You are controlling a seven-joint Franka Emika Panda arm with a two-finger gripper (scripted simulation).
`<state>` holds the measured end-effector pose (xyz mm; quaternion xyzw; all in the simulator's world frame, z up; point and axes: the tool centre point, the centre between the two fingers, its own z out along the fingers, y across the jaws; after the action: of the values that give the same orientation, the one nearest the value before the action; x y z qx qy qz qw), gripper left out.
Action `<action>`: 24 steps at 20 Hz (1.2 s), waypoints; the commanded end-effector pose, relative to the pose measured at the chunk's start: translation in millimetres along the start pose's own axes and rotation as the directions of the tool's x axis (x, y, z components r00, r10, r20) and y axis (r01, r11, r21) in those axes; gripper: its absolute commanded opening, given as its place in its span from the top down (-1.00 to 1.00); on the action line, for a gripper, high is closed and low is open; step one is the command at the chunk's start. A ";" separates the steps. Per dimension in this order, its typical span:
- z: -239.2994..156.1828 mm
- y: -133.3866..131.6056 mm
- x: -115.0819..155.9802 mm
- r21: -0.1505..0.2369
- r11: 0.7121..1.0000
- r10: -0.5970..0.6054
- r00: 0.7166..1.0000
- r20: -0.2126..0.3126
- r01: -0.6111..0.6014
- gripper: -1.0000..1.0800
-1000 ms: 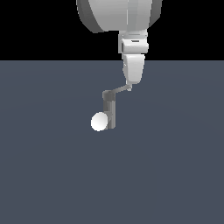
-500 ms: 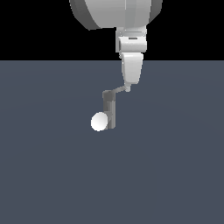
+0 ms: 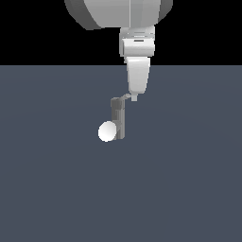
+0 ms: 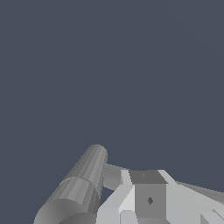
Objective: Turn on the faucet by rotating a designated handle.
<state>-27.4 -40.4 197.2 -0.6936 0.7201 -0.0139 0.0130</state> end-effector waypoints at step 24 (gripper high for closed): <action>8.2 5.9 -72.3 -0.021 0.999 0.025 1.000 0.002 -0.025 1.00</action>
<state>-31.8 13.2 193.2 -0.6749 0.7378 -0.0089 0.0087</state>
